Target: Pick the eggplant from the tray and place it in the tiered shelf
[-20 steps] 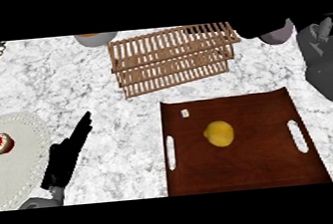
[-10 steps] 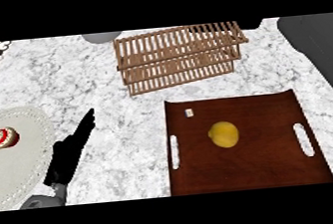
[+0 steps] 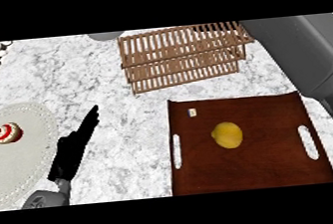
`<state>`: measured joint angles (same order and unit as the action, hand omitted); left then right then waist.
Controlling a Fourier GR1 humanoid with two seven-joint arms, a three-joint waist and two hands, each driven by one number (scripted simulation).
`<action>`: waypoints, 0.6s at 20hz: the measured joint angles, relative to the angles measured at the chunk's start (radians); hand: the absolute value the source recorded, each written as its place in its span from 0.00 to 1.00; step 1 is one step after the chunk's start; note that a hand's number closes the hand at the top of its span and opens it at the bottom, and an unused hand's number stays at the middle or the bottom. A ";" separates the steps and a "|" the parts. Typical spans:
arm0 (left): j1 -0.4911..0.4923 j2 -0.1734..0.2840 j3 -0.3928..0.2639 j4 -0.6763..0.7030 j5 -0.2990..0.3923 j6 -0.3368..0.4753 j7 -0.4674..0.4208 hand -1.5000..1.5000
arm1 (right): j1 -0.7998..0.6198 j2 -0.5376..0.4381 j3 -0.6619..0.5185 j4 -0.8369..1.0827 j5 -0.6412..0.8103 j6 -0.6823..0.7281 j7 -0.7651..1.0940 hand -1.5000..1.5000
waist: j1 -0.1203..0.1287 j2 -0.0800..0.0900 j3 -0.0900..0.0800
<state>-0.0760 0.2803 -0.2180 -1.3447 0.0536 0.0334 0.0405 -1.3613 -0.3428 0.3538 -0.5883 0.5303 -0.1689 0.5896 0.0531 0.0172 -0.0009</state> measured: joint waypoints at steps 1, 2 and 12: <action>-0.002 0.002 0.003 0.001 -0.001 -0.002 0.003 0.50 | -0.011 0.011 -0.008 0.038 0.001 0.001 -0.020 1.00 | 0.001 0.000 0.000; -0.001 0.003 0.008 0.005 0.001 -0.005 -0.003 0.50 | -0.005 0.033 -0.010 0.066 0.004 -0.013 -0.037 1.00 | 0.000 0.000 0.000; -0.006 -0.004 -0.003 -0.005 -0.009 -0.015 0.002 0.50 | 0.038 0.159 -0.360 0.119 -0.324 -0.131 -0.193 0.00 | 0.017 0.011 0.003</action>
<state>-0.0819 0.2766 -0.2213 -1.3501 0.0450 0.0185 0.0422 -1.3229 -0.1834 -0.0064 -0.4694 0.2058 -0.2996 0.3968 0.0699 0.0278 0.0023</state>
